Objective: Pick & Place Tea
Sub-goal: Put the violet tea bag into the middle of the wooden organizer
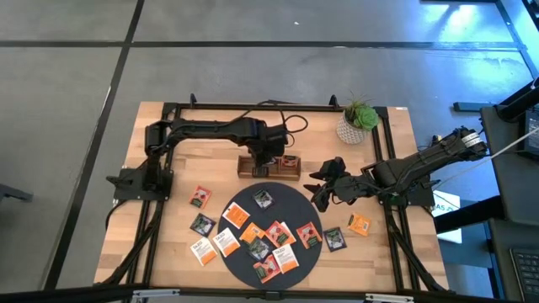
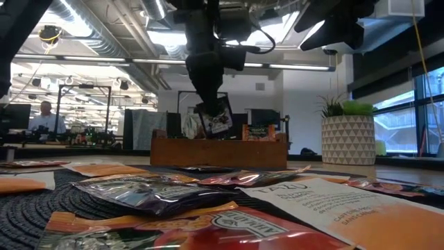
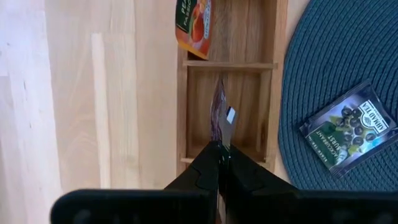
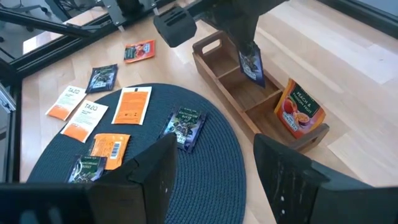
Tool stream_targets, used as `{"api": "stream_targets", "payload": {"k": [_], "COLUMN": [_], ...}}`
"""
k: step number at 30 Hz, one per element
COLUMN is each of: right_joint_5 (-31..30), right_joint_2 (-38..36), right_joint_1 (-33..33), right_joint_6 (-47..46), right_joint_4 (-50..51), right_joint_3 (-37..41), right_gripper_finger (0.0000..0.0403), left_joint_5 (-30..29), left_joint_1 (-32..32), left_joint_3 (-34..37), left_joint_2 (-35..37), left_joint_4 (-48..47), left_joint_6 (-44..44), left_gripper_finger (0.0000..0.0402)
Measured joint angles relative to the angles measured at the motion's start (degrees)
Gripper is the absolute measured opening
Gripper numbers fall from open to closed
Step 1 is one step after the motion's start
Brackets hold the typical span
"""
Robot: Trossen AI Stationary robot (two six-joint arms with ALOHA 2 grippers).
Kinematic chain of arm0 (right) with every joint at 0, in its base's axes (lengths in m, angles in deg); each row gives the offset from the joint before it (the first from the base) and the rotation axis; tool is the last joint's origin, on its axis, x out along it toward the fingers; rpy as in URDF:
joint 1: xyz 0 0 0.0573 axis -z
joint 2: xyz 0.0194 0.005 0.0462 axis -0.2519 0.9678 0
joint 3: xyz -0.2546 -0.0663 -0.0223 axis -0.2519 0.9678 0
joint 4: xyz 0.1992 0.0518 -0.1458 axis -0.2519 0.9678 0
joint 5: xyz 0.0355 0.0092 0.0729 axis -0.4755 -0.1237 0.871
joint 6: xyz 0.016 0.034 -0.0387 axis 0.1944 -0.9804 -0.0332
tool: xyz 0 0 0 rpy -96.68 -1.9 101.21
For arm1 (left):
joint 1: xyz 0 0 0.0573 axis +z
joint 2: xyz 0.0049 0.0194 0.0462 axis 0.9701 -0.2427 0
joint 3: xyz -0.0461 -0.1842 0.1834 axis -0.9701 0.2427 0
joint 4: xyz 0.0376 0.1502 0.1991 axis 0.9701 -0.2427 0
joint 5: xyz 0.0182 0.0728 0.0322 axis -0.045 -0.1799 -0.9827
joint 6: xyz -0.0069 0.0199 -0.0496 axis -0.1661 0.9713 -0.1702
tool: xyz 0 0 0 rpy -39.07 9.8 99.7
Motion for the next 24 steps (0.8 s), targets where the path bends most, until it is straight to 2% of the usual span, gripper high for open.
{"api": "stream_targets", "payload": {"k": [14,24], "right_joint_5": [0.0,0.0], "right_joint_2": [0.0,0.0], "right_joint_1": [-0.1,-0.1], "right_joint_6": [-0.8,-0.7], "right_joint_4": [0.0,0.0], "right_joint_3": [0.0,0.0], "right_gripper_finger": [0.0215,0.0215], "left_joint_5": [0.0,-0.1], "left_joint_1": [-0.4,-0.4], "left_joint_3": [0.0,0.0], "left_joint_2": [-0.8,-3.9], "left_joint_4": [0.4,-0.2], "left_joint_6": [-1.0,-0.5], "left_gripper_finger": [0.0005,0.0029]}}
